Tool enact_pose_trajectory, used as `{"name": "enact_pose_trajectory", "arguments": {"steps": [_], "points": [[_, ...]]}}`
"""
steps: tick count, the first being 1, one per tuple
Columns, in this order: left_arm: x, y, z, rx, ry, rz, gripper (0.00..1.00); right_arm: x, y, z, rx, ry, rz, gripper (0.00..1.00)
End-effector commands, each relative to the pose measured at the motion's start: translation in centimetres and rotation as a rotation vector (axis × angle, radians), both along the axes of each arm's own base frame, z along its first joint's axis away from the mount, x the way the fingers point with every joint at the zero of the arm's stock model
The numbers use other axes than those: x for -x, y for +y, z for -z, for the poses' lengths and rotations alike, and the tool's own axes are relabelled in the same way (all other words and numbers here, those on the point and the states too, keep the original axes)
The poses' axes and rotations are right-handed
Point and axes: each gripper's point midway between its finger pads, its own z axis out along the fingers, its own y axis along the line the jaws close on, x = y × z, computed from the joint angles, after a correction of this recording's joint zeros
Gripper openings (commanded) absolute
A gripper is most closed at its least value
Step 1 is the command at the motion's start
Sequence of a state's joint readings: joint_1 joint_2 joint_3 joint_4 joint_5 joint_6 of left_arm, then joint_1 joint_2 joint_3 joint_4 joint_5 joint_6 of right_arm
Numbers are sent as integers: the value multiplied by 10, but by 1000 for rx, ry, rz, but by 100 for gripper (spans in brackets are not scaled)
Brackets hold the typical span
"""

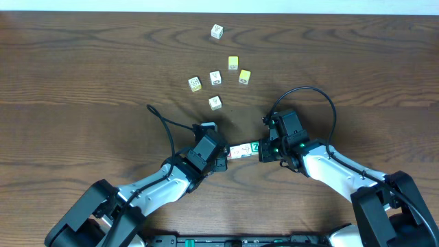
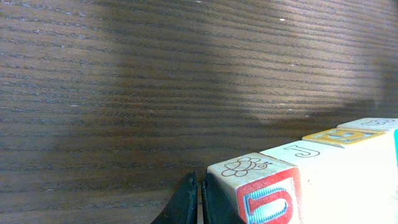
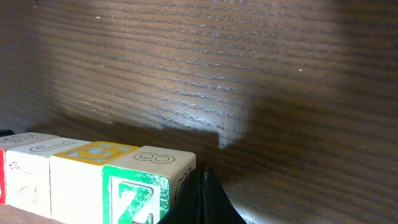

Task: Lift 4 blocks

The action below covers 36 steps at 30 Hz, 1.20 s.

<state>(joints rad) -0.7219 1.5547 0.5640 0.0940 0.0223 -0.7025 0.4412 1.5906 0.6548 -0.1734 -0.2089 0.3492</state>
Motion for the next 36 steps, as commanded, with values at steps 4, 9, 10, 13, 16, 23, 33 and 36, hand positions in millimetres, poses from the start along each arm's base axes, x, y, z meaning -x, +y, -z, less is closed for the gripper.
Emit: {"name": "enact_pose_trajectory", "arguments": {"steps": [4, 9, 10, 13, 16, 23, 33, 36], "points": [[9, -42, -21, 148, 6, 106, 7, 26, 45, -11, -184, 81, -131, 1], [9, -46, -24, 166, 6, 119, 7, 25, 44, -11, -178, 78, -127, 1], [9, -46, -24, 166, 6, 119, 7, 25, 44, -11, -178, 78, -128, 1], [10, -46, -24, 170, 8, 117, 7, 25, 44, -11, -179, 78, -128, 1], [10, -46, -24, 169, 8, 118, 7, 25, 44, -11, -179, 77, -128, 1], [10, -46, -24, 169, 8, 118, 7, 25, 45, -12, -186, 82, -121, 1], [10, -46, -24, 169, 9, 118, 7, 28, 51, -14, -195, 80, -139, 1], [10, -46, -24, 170, 8, 118, 7, 27, 51, -16, -198, 73, -140, 1]]}}
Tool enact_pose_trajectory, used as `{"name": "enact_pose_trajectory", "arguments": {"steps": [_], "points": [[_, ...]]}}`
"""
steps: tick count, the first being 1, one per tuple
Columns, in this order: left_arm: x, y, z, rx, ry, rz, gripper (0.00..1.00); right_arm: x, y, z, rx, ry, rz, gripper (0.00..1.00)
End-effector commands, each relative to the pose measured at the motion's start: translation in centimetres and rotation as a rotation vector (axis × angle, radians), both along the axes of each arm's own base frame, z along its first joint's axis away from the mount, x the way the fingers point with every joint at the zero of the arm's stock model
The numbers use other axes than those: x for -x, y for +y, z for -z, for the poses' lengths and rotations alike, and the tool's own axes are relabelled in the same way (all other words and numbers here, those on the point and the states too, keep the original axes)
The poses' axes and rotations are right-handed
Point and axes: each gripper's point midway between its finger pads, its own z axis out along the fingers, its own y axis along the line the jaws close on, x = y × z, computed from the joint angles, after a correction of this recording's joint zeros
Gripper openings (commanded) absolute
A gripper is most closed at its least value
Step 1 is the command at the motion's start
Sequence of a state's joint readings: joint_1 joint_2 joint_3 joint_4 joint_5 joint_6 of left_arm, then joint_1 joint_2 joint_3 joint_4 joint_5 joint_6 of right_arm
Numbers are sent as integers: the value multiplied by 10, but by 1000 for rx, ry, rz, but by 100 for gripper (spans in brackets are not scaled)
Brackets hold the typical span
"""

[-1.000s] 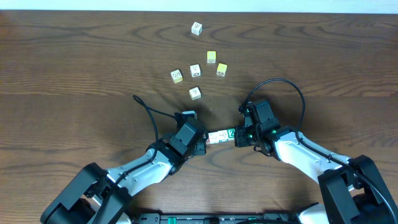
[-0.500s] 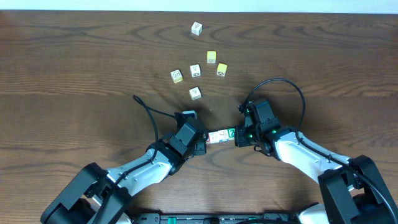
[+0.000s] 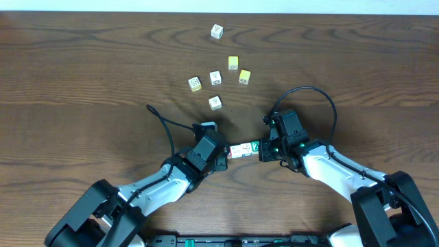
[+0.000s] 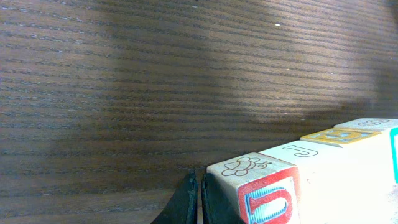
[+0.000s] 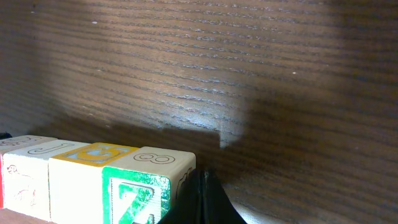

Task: Lift 4 blocks

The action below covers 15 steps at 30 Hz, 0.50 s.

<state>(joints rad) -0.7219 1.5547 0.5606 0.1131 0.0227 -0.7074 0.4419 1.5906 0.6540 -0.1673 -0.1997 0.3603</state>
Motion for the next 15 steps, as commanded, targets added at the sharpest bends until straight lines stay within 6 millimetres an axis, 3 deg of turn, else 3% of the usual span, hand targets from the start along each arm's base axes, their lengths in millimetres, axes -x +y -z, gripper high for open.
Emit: {"name": "enact_pose_trajectory", "arguments": {"steps": [1, 15], "points": [[12, -44, -22, 156, 17, 123, 7, 29, 52, -17, -202, 73, -154, 1], [7, -49, -34, 178, -8, 127, 7, 27, 53, -37, -221, 27, -162, 1]]}}
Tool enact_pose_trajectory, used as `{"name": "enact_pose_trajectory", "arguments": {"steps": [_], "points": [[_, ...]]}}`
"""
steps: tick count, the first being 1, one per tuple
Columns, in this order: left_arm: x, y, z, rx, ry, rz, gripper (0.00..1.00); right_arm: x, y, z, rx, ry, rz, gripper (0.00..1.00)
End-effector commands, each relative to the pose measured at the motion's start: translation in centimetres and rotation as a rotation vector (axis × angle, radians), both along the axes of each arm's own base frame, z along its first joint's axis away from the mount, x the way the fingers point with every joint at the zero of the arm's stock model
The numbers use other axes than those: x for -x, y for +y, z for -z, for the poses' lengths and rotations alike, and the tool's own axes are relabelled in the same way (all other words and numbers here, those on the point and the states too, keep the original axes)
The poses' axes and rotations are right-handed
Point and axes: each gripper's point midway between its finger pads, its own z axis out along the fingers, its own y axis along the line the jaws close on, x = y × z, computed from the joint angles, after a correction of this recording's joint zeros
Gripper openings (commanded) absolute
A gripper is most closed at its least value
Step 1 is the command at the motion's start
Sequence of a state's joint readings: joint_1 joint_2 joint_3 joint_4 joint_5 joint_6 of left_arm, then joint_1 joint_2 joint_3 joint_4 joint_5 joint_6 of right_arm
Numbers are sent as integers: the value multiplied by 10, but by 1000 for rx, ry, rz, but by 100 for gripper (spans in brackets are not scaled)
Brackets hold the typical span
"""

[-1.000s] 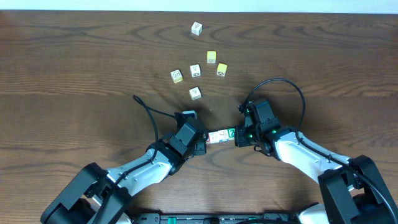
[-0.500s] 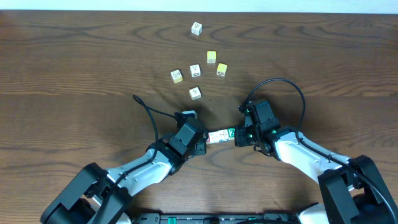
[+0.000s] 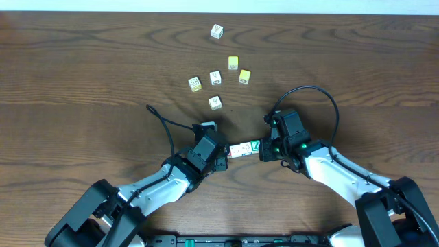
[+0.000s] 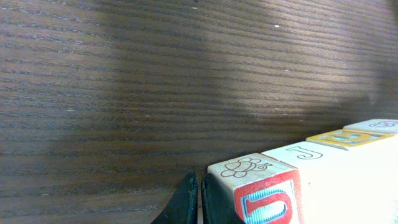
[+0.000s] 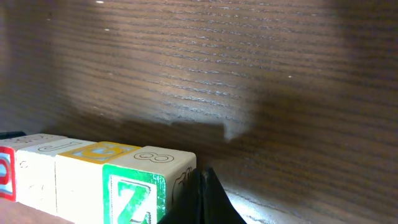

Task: Lift 4 blocks

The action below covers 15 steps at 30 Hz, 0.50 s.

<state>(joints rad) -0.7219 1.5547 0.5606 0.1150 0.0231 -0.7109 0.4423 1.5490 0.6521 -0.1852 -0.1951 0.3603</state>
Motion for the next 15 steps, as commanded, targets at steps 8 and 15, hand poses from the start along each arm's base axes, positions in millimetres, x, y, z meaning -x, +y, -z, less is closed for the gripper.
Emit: {"name": "enact_pose_trajectory", "arguments": {"steps": [8, 15], "points": [[4, -52, -47, 192, -40, 140, 7, 28, 54, -32, -216, 36, -167, 1], [0, -55, -58, 202, -71, 156, 7, 30, 52, -29, -206, 49, -164, 1]]}}
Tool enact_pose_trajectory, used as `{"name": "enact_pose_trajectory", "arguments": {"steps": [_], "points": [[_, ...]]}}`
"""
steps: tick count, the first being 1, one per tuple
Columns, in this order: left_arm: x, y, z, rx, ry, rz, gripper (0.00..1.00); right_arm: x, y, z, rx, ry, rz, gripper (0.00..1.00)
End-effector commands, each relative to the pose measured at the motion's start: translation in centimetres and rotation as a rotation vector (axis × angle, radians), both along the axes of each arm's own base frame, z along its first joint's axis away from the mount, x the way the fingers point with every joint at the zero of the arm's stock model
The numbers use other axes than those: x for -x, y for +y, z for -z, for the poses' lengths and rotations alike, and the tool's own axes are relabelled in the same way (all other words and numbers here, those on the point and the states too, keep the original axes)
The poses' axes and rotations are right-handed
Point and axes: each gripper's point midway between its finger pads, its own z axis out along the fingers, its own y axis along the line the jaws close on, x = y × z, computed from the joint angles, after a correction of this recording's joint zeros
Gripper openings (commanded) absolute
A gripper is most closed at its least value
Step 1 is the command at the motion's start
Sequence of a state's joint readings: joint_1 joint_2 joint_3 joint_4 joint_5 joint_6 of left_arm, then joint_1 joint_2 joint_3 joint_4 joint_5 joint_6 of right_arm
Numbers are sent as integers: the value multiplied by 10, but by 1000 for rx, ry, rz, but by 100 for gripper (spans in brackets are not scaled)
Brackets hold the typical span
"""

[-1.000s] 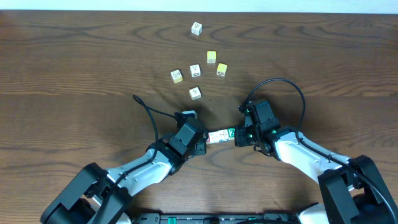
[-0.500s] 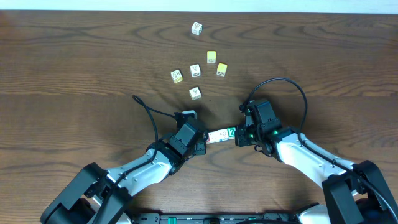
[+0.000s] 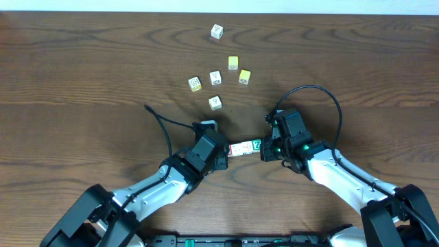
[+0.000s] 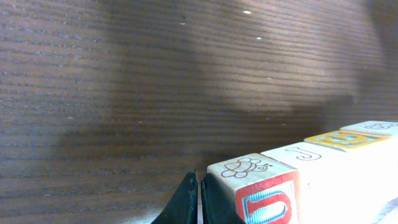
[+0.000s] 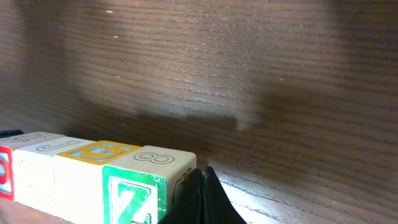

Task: Lift 4 blocks

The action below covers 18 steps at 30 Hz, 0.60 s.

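A row of wooden letter blocks (image 3: 245, 147) is pinched end to end between my two grippers near the table's middle front. My left gripper (image 3: 226, 153) is shut, and its fingertips press the row's left end. In the left wrist view that end is the red-faced block (image 4: 261, 190), right beside the left gripper (image 4: 199, 199). My right gripper (image 3: 263, 148) is also shut and presses the right end. There the green Z block (image 5: 146, 186) touches the right gripper (image 5: 202, 194). The row looks slightly raised off the wood.
Several loose small blocks lie farther back: a white one (image 3: 217, 31), yellow ones (image 3: 233, 62) (image 3: 245, 77), and others (image 3: 215, 77) (image 3: 195, 84) (image 3: 215, 103). A black cable (image 3: 161, 120) arcs from the left arm, another (image 3: 312, 92) from the right arm.
The block row and both gripper tips have shifted slightly up and back. In both wrist views the table grain has dropped away and looks more distant. Both grippers stay shut against the row's ends.
At the oldest moment the row sat squeezed between both shut grippers, low over the table. It stayed so at the following moments, with the table surface gradually shifting in the wrist views. Now the row is held a little higher, still intact.
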<state>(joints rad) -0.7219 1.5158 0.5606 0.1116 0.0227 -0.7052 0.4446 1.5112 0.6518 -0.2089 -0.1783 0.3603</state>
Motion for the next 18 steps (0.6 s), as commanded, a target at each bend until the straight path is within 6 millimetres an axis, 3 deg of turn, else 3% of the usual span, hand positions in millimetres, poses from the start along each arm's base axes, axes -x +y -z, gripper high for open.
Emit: {"name": "enact_pose_trajectory", "arguments": {"steps": [1, 18], "points": [[3, -53, -47, 181, -46, 154, 7, 30, 54, -21, -212, 69, -171, 1], [2, -54, -58, 191, -58, 154, 7, 25, 57, -35, -228, 33, -175, 1]]}}
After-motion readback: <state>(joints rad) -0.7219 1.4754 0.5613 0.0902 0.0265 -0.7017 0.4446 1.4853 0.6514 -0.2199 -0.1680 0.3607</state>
